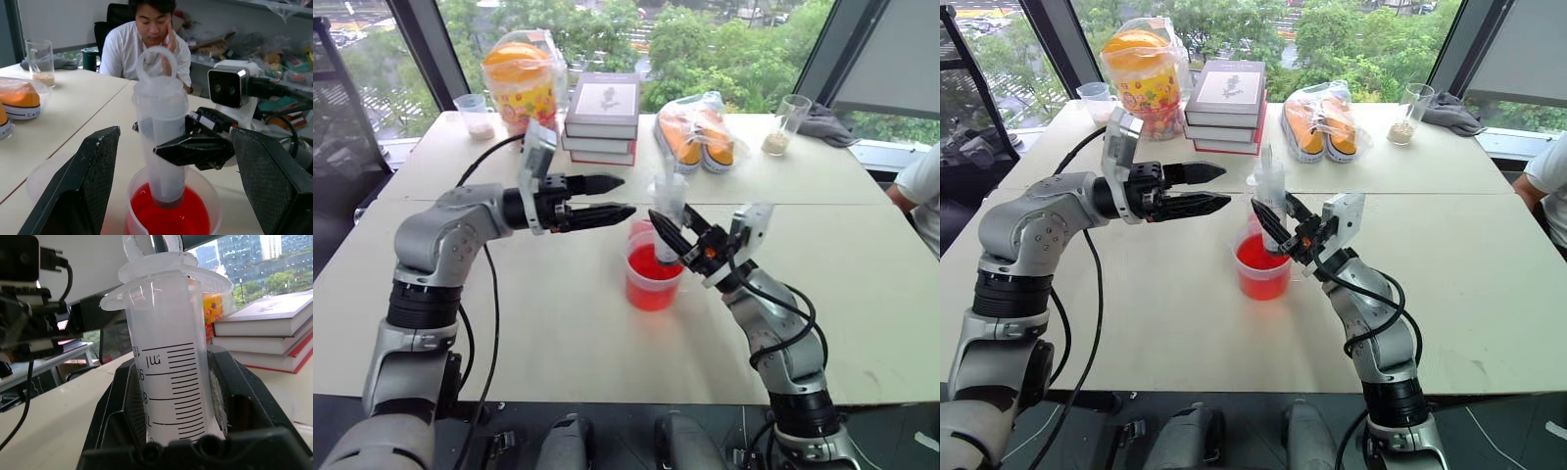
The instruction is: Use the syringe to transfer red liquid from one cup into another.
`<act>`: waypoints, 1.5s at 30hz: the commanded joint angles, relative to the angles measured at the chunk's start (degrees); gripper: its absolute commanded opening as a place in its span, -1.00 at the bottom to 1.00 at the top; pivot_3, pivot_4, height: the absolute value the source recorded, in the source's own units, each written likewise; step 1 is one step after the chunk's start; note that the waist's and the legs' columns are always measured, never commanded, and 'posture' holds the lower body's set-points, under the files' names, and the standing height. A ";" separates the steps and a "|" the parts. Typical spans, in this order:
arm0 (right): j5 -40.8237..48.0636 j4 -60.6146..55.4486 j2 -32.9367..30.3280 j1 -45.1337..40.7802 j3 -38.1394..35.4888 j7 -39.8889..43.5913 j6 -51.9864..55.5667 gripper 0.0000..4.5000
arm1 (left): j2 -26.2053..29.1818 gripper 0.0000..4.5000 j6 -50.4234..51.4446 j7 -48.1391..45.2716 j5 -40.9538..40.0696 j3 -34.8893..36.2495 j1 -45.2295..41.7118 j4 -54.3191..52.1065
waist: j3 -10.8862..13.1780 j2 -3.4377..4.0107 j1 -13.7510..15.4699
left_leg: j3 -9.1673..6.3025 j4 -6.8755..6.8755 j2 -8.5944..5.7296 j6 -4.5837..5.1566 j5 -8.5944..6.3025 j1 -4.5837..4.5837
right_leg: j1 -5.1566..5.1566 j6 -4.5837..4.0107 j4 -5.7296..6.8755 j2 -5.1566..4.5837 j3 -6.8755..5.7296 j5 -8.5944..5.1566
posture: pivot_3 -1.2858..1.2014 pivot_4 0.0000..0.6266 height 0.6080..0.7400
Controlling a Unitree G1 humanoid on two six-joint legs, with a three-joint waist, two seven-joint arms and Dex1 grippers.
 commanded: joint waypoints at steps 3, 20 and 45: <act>-0.65 -0.32 0.20 -0.36 0.14 0.84 -2.58 -0.38 | -1.27 0.65 -0.08 -0.91 -1.33 0.36 -3.63 -1.45 | 0.00 0.00 0.02 | 0.01 0.01 0.00 0.00 0.00 0.00 | 0.01 0.00 0.00 0.00 0.00 0.00 | 0.03 -0.52 1.00; -1.22 -1.59 0.04 -0.39 0.24 0.47 -1.61 -0.38 | -10.02 0.65 -1.46 -3.70 2.07 -5.49 -7.85 3.47 | 0.00 0.00 0.11 | -0.01 0.01 -0.01 0.00 0.00 0.00 | 0.02 0.00 -0.02 0.01 0.01 0.00 | 0.03 -0.52 1.00; -0.13 -3.25 -1.54 0.34 0.76 1.48 1.24 -0.38 | -14.19 -0.97 -6.65 -4.03 6.04 -3.12 -13.22 11.71 | 0.00 0.00 0.15 | -0.02 0.01 -0.03 0.00 0.00 -0.02 | 0.03 0.01 -0.06 0.02 0.00 0.00 | 0.03 -0.52 1.00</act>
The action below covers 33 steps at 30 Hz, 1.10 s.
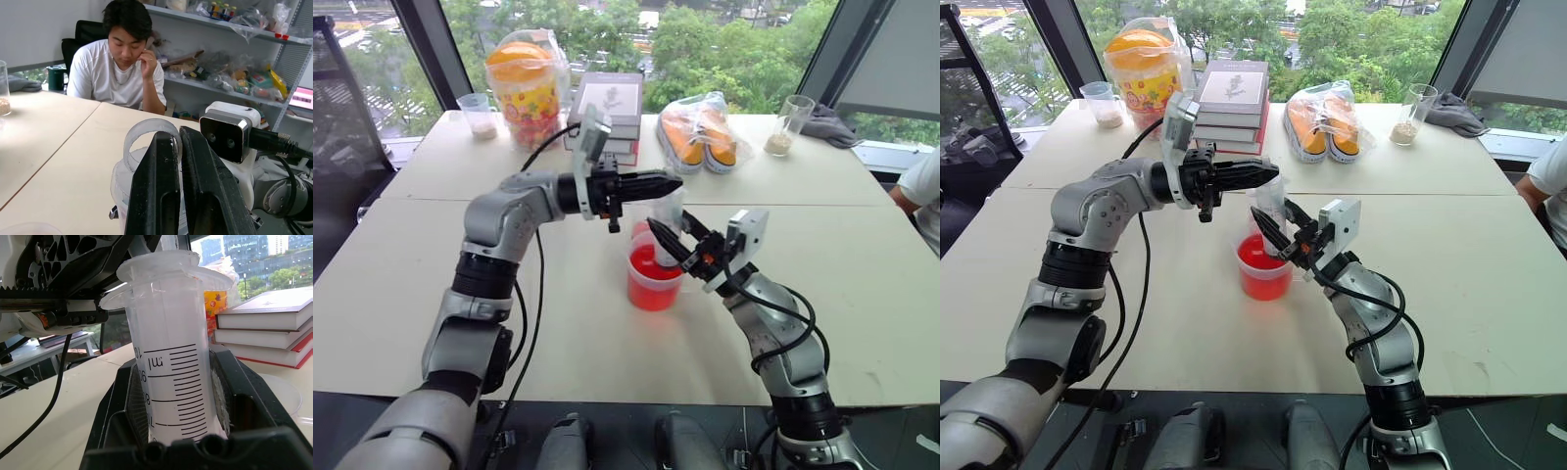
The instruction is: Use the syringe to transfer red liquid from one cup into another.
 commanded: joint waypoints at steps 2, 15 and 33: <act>1.71 -2.90 -0.74 0.16 0.36 1.12 1.98 -0.38 | -0.41 -0.97 -1.93 -1.04 -0.68 1.37 -4.61 -0.37 | 0.00 0.00 -0.02 | 0.00 0.00 0.00 0.00 0.00 0.00 | 0.00 0.00 0.01 0.00 0.00 0.00 | 0.03 -0.52 1.00; 4.97 -1.34 -1.41 -1.45 2.74 4.71 6.28 -0.38 | 3.97 -0.97 -4.19 -1.30 -0.12 4.80 -10.06 2.72 | 0.00 0.00 -0.09 | -0.01 0.00 0.01 0.00 0.00 0.00 | 0.00 0.00 0.01 0.01 0.00 0.00 | 0.03 -0.52 1.00; 4.91 0.43 -1.35 -2.49 2.94 6.09 5.52 -0.38 | 4.79 -0.97 -6.89 -2.11 1.40 4.12 -11.07 5.15 | 0.00 0.00 -0.11 | -0.01 -0.01 0.01 0.00 0.00 0.00 | -0.01 0.00 0.02 0.01 -0.01 0.00 | 0.03 -0.52 1.00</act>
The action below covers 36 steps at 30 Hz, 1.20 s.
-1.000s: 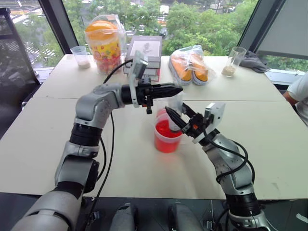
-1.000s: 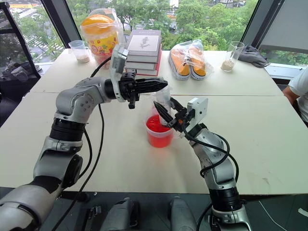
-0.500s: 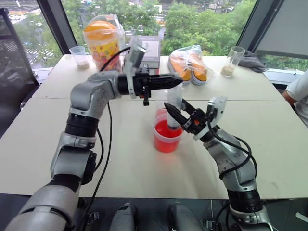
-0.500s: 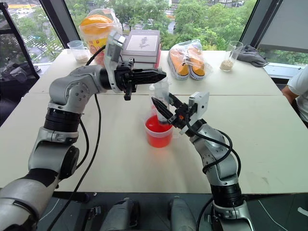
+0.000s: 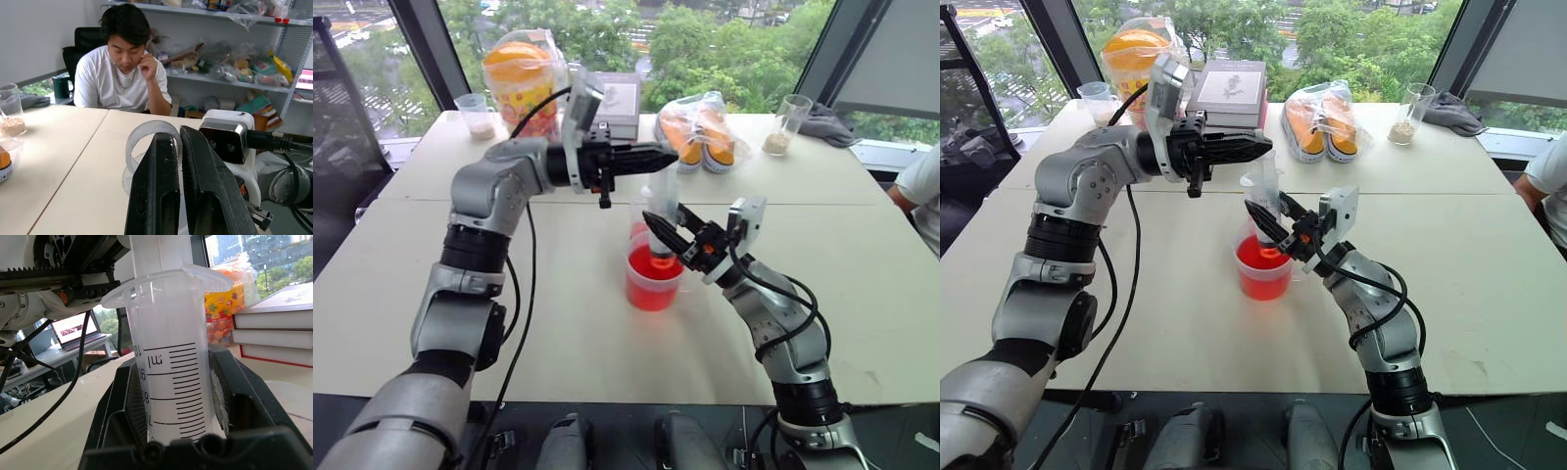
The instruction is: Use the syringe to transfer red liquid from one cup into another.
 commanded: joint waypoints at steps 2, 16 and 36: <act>0.49 -1.35 -0.58 0.88 2.85 3.20 0.99 -0.38 | 1.33 -0.97 -2.42 1.60 0.11 3.58 -2.43 -2.40 | 0.00 0.00 0.00 | 0.00 0.00 0.00 0.00 0.00 0.00 | 0.00 0.00 0.00 0.00 0.00 0.00 | 0.03 -0.52 1.00; 5.23 -6.39 -1.61 -5.25 -2.63 0.40 6.67 -0.38 | 7.84 0.99 3.05 0.08 -0.10 2.44 9.19 -9.24 | 0.00 0.00 0.02 | 0.01 0.01 0.01 0.00 0.00 0.00 | -0.01 0.00 0.04 -0.02 -0.01 0.00 | 0.03 -0.52 1.00; -0.48 40.61 1.47 -33.62 -8.44 10.20 -15.37 -0.38 | 14.06 0.99 5.27 5.52 -1.99 7.92 13.84 -14.60 | 0.01 0.01 -0.18 | 0.05 -0.05 0.03 0.00 0.00 -0.01 | -0.04 0.00 0.02 -0.03 -0.02 0.01 | 0.03 -0.52 1.00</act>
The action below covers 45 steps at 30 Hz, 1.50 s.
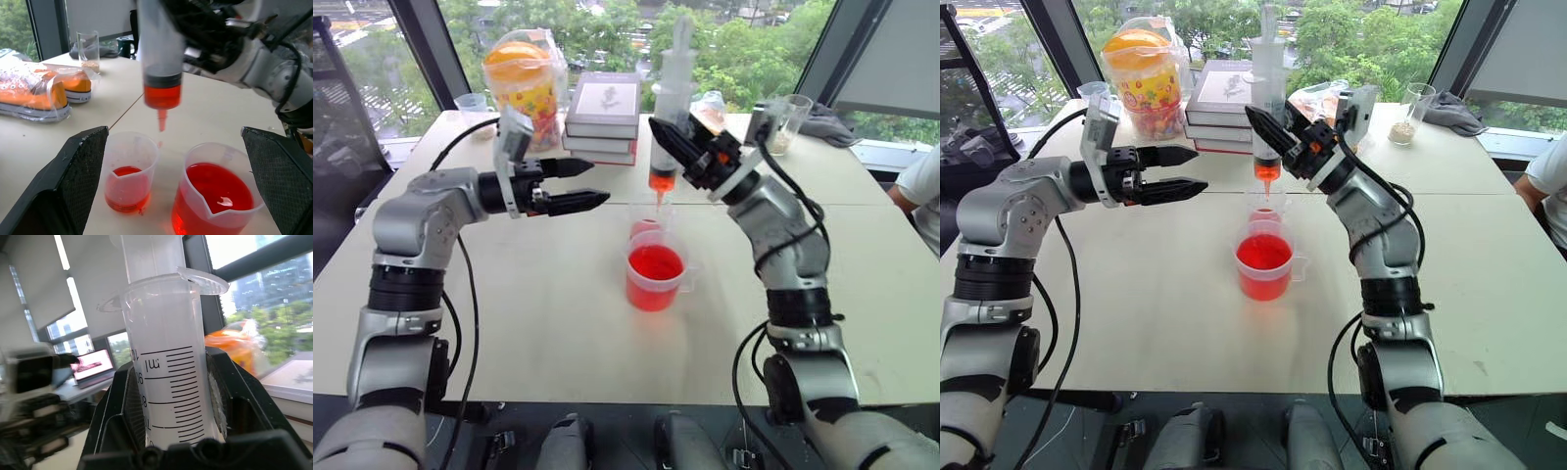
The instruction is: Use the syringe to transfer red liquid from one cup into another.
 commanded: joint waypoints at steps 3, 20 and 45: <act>-5.05 14.22 2.68 -3.40 -0.43 2.86 -13.47 -0.38 | 0.22 0.99 1.95 1.95 -2.65 2.60 -0.67 -3.62 | 0.00 0.01 -0.01 | 0.00 -0.02 0.00 0.00 0.00 -0.01 | 0.00 0.00 -0.01 -0.01 0.00 0.00 | 0.03 -0.52 1.00; -8.69 17.66 5.36 -1.26 -0.15 3.86 -18.51 -0.38 | -11.28 0.99 -12.56 0.24 6.35 -1.82 -22.90 24.48 | 0.02 0.02 -0.12 | 0.03 -0.02 -0.02 -0.01 0.01 -0.01 | -0.03 0.01 0.03 0.00 -0.01 0.01 | 0.03 -0.52 1.00; -9.11 11.97 4.96 -0.43 0.19 3.64 -16.00 -0.38 | -19.91 -0.99 -23.02 -6.04 15.27 -1.09 -31.47 47.55 | 0.04 0.02 -0.08 | 0.04 -0.03 -0.02 -0.01 0.01 -0.06 | -0.08 0.02 0.01 0.00 0.00 0.01 | 0.03 -0.52 1.00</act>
